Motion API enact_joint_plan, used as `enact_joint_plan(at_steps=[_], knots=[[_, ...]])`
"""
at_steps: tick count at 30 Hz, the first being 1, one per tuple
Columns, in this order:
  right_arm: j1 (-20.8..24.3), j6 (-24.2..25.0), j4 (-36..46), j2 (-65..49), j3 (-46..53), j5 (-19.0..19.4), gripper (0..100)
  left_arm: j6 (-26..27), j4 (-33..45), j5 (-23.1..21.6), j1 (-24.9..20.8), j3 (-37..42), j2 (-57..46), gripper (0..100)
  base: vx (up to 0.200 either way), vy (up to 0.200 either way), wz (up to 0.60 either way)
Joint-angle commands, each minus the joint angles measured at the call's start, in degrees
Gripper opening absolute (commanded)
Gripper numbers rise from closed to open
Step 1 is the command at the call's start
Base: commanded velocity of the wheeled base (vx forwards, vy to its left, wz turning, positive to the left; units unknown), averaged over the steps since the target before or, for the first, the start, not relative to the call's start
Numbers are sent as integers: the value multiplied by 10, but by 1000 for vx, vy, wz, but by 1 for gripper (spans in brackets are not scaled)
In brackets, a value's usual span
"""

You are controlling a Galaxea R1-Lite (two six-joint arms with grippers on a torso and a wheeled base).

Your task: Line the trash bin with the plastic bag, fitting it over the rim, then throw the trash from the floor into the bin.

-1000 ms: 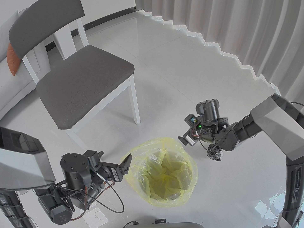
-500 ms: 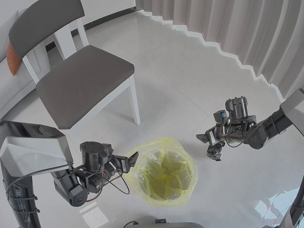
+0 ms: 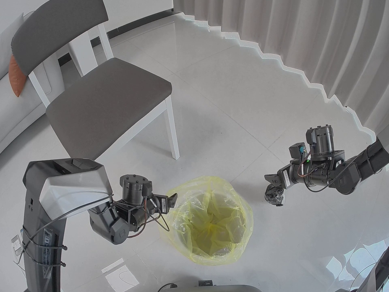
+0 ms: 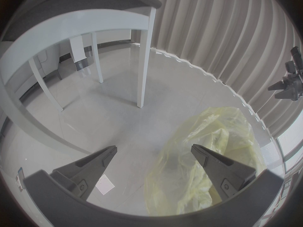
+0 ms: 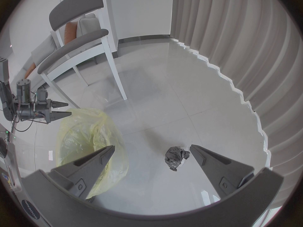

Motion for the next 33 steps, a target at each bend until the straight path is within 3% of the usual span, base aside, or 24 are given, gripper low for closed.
enact_joint_plan(at_steps=[1,12,22,33], knots=[[-1,0,-7,-12,18,0,100,6,58,4,5,-80,30,100,0,0,0],[-1,-5,-57,-13,61,2,100,29,177,7,10,-178,77,100,0,0,0],[17,-2,-57,-5,57,2,100,37,221,4,14,-235,103,100,0,0,0],[51,2,-86,79,31,22,100,2,146,-2,74,-107,-18,100,0,0,0]])
